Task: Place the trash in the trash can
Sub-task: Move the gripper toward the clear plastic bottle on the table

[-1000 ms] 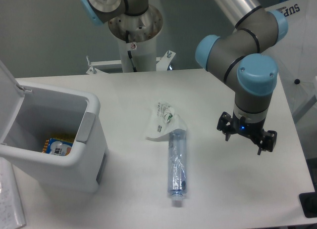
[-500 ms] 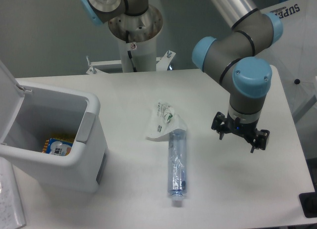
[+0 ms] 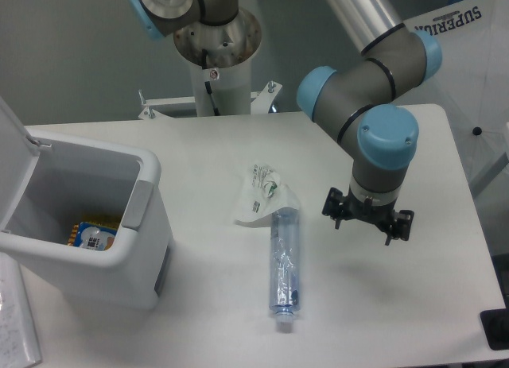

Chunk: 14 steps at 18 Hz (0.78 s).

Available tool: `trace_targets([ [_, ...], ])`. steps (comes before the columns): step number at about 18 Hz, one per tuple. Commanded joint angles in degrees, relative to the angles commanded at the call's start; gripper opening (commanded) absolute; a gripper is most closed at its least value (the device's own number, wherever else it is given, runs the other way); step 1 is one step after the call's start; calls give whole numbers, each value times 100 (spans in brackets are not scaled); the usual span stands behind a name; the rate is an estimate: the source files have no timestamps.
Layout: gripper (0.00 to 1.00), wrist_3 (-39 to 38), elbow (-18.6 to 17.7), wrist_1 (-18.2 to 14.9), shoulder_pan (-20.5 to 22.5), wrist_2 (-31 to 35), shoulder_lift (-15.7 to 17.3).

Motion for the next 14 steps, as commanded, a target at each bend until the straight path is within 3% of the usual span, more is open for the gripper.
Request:
trace_targets([
  [7,100,-765,-35,-26,-202,-484,-18],
  [14,100,-1909,922,-26,-571,-396,-817],
])
